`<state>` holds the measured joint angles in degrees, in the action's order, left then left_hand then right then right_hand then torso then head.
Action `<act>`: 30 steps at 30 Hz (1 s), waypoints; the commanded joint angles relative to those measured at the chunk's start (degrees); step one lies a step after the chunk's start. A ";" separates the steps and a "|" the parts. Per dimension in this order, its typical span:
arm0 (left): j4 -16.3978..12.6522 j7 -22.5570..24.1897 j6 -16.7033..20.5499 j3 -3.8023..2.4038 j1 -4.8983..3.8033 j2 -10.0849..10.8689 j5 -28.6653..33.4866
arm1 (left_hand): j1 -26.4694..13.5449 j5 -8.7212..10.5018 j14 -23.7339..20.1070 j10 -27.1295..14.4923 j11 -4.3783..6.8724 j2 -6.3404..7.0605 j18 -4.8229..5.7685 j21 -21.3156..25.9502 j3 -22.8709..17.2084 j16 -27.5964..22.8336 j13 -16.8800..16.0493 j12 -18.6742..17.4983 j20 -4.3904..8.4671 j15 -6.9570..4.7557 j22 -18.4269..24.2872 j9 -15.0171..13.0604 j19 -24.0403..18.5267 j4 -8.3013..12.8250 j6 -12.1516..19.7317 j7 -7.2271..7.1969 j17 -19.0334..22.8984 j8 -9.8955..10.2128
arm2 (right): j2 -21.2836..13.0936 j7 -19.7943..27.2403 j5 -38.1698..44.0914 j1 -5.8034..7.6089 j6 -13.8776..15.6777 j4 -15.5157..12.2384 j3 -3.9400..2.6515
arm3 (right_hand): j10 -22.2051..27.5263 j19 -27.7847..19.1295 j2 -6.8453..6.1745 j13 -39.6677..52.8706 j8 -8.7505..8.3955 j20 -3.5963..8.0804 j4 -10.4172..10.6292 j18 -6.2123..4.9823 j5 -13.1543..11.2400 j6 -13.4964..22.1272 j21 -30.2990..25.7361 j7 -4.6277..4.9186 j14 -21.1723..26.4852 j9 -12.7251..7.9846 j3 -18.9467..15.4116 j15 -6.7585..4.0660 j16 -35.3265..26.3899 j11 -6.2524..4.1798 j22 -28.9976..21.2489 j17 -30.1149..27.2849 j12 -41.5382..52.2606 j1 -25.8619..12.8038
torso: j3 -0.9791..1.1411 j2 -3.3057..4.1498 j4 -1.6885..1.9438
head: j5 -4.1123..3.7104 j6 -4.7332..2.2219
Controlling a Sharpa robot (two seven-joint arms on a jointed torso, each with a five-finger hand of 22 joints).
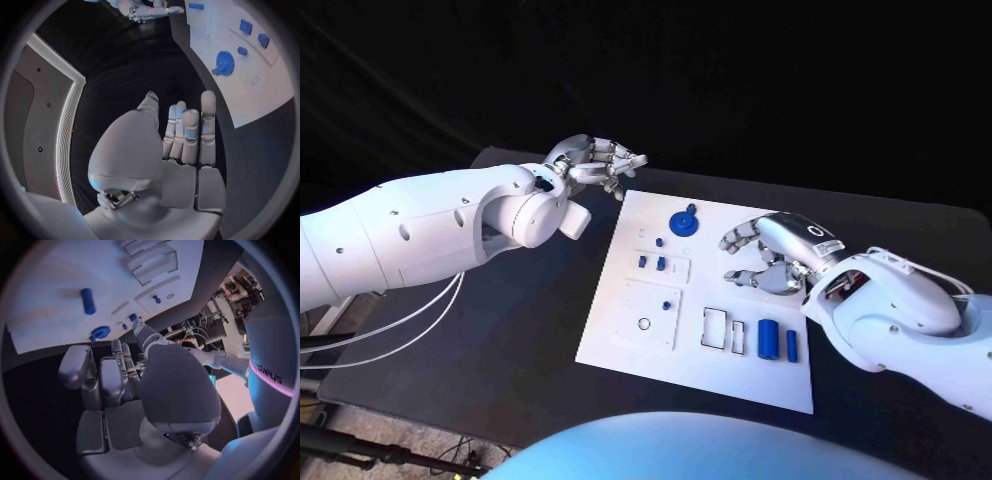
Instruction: Assemble the parts on the task board
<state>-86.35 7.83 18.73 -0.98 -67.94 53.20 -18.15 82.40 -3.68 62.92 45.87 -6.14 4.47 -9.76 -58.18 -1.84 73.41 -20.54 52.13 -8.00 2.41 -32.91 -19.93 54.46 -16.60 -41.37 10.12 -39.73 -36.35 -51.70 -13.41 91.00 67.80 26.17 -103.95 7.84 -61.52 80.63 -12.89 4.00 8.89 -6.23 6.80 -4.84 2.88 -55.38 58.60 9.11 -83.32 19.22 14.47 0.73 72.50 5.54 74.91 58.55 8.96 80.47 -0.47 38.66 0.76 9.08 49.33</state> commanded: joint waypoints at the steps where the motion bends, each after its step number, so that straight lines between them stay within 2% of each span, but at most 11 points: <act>1: -0.02 3.38 -1.17 -0.04 -0.02 0.02 1.46 | 0.22 -0.07 -0.46 -0.17 -0.05 0.31 -0.79 0.29 -0.52 -0.29 0.28 -0.19 -0.20 0.11 0.14 0.15 -0.14 -0.01 0.33 -0.04 0.64 0.20 | -1.59 1.53 -7.48 0.87 -4.41 0.53 0.05 | 1.58 -0.69 0.94 -0.03 -1.14 -0.30 2.10 -1.26 0.13 0.98 -2.58 0.47 -0.07 -0.16 -7.12 0.37 -0.28 0.28 3.34 -0.69 0.19 2.37 | -0.08 -0.41 -0.48 | -1.85 -0.90; 2: 0.01 4.05 -1.03 -0.04 -0.01 0.10 1.91 | 0.22 -0.07 -0.46 -0.17 -0.05 0.31 -0.79 0.29 -0.52 -0.29 0.28 -0.19 -0.20 0.11 0.14 0.15 -0.14 -0.01 0.33 -0.04 0.64 0.20 | -2.38 1.59 -7.37 1.28 -5.62 1.00 0.06 | 2.92 -0.98 1.21 -0.29 -1.85 -0.46 3.76 -1.35 0.21 1.90 -3.74 0.48 0.01 -0.44 -9.68 0.29 -0.42 0.49 2.94 -0.94 -0.22 2.88 | -0.06 -0.44 -0.52 | -2.43 -1.09; 3: 0.02 4.39 -0.99 -0.03 0.00 0.16 2.11 | 0.39 -0.08 -0.48 -0.13 -0.05 0.27 -0.80 0.35 -0.62 -0.32 0.36 -0.22 -0.23 0.12 0.18 0.20 -0.13 0.02 0.35 -0.03 0.69 0.20 | -2.75 1.62 -7.11 1.44 -6.26 1.28 0.07 | 4.18 -1.38 1.24 -0.26 -2.89 -0.47 7.35 -1.61 0.26 3.20 -5.47 0.56 0.13 -1.00 -13.59 0.38 -0.66 0.45 2.31 -1.34 -0.33 5.37 | -0.04 -0.46 -0.55 | -2.84 -1.32; 4: 0.03 4.67 -1.00 -0.03 0.02 0.22 2.28 | 0.39 -0.08 -0.48 -0.13 -0.05 0.27 -0.80 0.35 -0.62 -0.32 0.36 -0.22 -0.23 0.12 0.18 0.20 -0.13 0.02 0.35 -0.03 0.69 0.20 | -3.03 1.62 -6.64 1.52 -6.86 1.54 0.09 | 4.60 -1.52 1.32 -0.28 -3.30 -0.53 8.68 -1.59 6.66 3.86 -6.00 0.57 0.20 -1.19 -13.90 0.26 -0.72 0.51 2.11 -1.46 -0.47 6.69 | -0.01 -0.48 -0.57 | -3.20 -1.50; 6: 0.04 5.04 -1.15 -0.03 0.06 0.29 2.60 | 0.39 -0.08 -0.48 -0.13 -0.05 0.27 -0.80 0.35 -0.62 -0.32 0.36 -0.22 -0.23 0.12 0.18 0.20 -0.13 0.02 0.35 -0.03 0.69 0.20 | -3.34 1.48 -5.64 1.54 -7.59 1.94 0.13 | 5.32 -1.66 0.72 -0.31 -3.78 -0.54 9.95 -1.77 7.22 4.51 -6.81 0.84 0.30 -1.50 -15.39 0.48 -0.97 0.77 1.81 -1.84 -0.62 7.24 | 0.07 -0.49 -0.61 | -3.72 -1.70; 8: 0.03 5.46 -1.49 -0.03 0.14 0.34 3.14 | 0.69 -0.09 -0.83 -0.14 -0.09 0.18 -0.81 0.50 -0.82 -0.56 0.57 -0.34 -0.28 0.15 0.27 0.33 -0.14 0.03 0.43 0.01 1.32 0.23 | -3.53 1.03 -4.05 1.43 -7.76 2.39 0.18 | 6.31 -1.98 0.44 -0.35 -4.22 -0.66 10.09 -1.99 6.36 5.14 -8.27 0.89 0.42 -1.81 -16.76 0.62 -1.24 0.95 1.25 -2.24 -0.96 7.45 | 0.11 -0.50 -0.62 | -3.99 -1.86; 11: 0.02 5.96 -2.05 -0.02 0.24 0.41 3.75 | 1.29 -0.05 -2.70 -0.22 -0.26 0.04 -0.83 1.19 -1.40 -2.01 1.30 -0.81 -0.41 0.29 0.70 0.76 -0.26 -0.03 0.62 0.21 4.44 0.30 | -3.62 0.38 -1.13 1.01 -8.00 3.04 0.27 | 6.69 -1.85 0.93 -0.29 -4.33 -0.78 10.12 -2.00 3.78 5.17 -8.47 1.22 0.45 -2.02 -16.14 0.77 -1.39 1.13 1.12 -2.46 -0.96 7.80 | 0.07 -0.45 -0.53 | -4.60 -2.23; 13: 0.06 6.13 -2.22 -0.02 0.28 0.44 3.93 | 1.28 -0.05 -2.90 -0.24 -0.29 0.05 -0.83 1.31 -1.44 -2.21 1.41 -0.88 -0.43 0.32 0.78 0.82 -0.28 -0.05 0.65 0.24 4.76 0.31 | -3.54 0.21 -0.36 0.83 -8.17 3.31 0.29 | 6.79 -1.84 0.75 -0.29 -4.31 -0.81 10.14 -2.01 3.47 5.09 -8.60 1.16 0.46 -2.04 -16.18 0.78 -1.42 1.14 1.06 -2.51 -0.97 7.65 | 0.05 -0.41 -0.52 | -4.70 -2.31; 20: 0.24 6.85 -3.00 -0.01 0.35 0.55 5.26 | 1.45 -0.06 -4.55 -0.05 -0.47 -0.18 -0.84 3.21 -2.26 -4.47 2.61 -1.44 -0.64 0.50 1.99 1.55 -0.57 -0.05 0.73 0.43 7.29 0.31 | -2.45 0.34 2.24 0.03 -8.20 4.13 0.51 | 6.03 -1.59 1.40 -0.19 -3.98 -0.78 10.07 -1.95 4.15 4.29 -8.23 1.03 0.46 -2.05 -15.62 0.66 -1.50 0.97 1.16 -2.63 -0.45 7.68 | -0.01 -0.34 -0.57 | -5.22 -2.12; 26: 0.32 6.58 -2.42 0.00 0.37 0.69 5.63 | 1.45 -0.07 -5.48 0.31 -0.56 -0.19 -0.84 5.47 -3.12 -6.54 3.55 -1.59 -0.79 0.63 3.44 2.21 -0.78 -0.06 0.58 0.54 8.55 0.17 | -1.27 0.95 2.20 -0.83 -7.21 4.15 0.60 | 3.05 -0.57 3.46 -0.20 -3.11 -0.34 9.77 -1.65 5.90 1.88 -6.37 0.49 0.16 -2.15 -12.85 0.19 -1.26 0.41 1.85 -2.28 0.85 8.80 | 0.07 -0.31 -0.43 | -5.39 -1.99; 30: 0.37 6.56 -2.50 0.00 0.37 0.82 5.70 | 1.55 -0.05 -5.54 0.37 -0.58 -0.22 -0.85 5.88 -3.37 -6.88 3.73 -1.60 -0.80 0.63 3.72 2.34 -0.70 -0.04 0.57 0.58 8.77 0.16 | -0.55 1.37 1.85 -1.27 -6.66 4.24 0.62 | 1.83 -0.01 4.19 -0.27 -2.82 -0.19 9.70 -1.42 6.04 0.73 -5.11 0.30 -0.16 -2.31 -11.24 0.06 -0.70 0.29 2.34 -1.64 0.90 9.32 | -0.05 -0.39 -0.58 | -5.53 -1.98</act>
<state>-85.93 13.35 17.09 -0.95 -67.56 54.05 -13.41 83.42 -3.68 57.84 45.90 -6.58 4.07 -9.76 -52.52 -4.84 66.93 -16.90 50.86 -8.60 2.99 -29.23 -17.67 53.85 -16.76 -41.06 10.44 -31.06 -36.35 -52.49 -12.75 91.69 66.70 19.35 -99.77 8.44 -59.31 80.24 -9.27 3.81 5.96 -6.45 16.52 -5.75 8.55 -54.28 53.33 9.39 -83.23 16.96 2.94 0.81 71.60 5.91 74.94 56.82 9.71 89.80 -0.44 38.32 0.24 3.63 47.36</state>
